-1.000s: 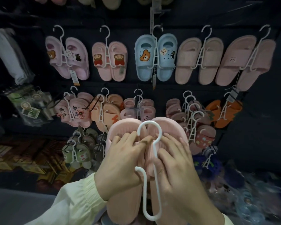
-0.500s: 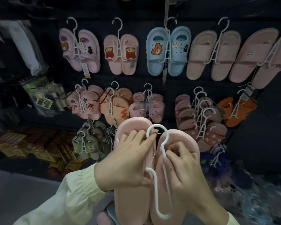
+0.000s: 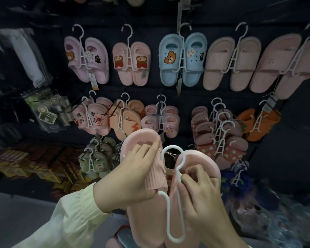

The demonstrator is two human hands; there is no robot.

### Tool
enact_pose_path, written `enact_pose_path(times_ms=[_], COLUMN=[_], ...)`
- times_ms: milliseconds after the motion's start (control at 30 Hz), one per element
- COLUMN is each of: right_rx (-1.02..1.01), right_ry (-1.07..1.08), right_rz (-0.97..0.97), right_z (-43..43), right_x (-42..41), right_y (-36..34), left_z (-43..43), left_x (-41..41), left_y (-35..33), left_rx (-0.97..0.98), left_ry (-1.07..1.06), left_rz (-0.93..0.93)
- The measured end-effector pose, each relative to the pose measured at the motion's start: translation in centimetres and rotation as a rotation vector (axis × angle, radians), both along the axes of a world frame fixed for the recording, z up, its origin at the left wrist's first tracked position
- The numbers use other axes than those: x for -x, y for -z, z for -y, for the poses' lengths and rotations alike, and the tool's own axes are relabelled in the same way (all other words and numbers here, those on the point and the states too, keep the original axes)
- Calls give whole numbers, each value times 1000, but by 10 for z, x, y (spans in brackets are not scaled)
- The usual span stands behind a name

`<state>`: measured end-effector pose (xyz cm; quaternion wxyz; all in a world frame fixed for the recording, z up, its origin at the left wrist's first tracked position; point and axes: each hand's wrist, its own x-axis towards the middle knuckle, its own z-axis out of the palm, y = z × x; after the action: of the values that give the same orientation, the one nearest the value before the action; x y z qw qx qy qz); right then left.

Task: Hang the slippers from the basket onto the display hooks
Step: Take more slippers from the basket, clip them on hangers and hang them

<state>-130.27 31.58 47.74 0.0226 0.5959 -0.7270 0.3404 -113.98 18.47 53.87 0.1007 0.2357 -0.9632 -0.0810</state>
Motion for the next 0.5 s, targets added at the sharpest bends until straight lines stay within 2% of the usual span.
enact_pose_path(times_ms=[233,500], right_rx=[61,82], right_ry=[125,254], right_rz=[-52,-155], right_z=[3,4], right_x=[0,1], right_y=[2,1], left_z=[-8,-14], left_x=[6,20], left_y=[1,1], left_rx=[99,79], left_ry=[19,22], left_rz=[-36,-17])
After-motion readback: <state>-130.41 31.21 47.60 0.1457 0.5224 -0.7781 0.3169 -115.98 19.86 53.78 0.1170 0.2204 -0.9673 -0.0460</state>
